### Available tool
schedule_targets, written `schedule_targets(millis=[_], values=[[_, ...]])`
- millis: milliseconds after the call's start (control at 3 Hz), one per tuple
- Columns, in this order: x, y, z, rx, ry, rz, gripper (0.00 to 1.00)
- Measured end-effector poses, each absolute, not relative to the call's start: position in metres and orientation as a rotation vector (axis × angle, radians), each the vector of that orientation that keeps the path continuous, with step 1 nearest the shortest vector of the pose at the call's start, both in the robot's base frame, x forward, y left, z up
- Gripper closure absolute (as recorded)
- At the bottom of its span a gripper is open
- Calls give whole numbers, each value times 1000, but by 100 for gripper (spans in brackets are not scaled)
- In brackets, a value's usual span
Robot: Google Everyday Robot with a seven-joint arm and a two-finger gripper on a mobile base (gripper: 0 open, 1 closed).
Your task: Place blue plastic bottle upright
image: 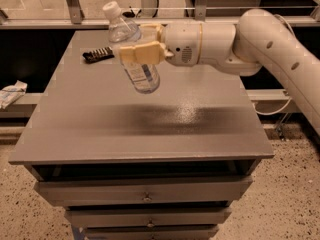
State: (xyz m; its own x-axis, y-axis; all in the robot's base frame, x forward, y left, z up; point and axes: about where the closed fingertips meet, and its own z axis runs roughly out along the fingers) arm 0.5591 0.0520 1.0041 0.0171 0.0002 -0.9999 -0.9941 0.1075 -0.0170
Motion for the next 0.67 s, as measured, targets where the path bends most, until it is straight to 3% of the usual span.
schedule_targets(millis=[667], values=[[550, 42, 986, -1064, 1082, 1193, 100]])
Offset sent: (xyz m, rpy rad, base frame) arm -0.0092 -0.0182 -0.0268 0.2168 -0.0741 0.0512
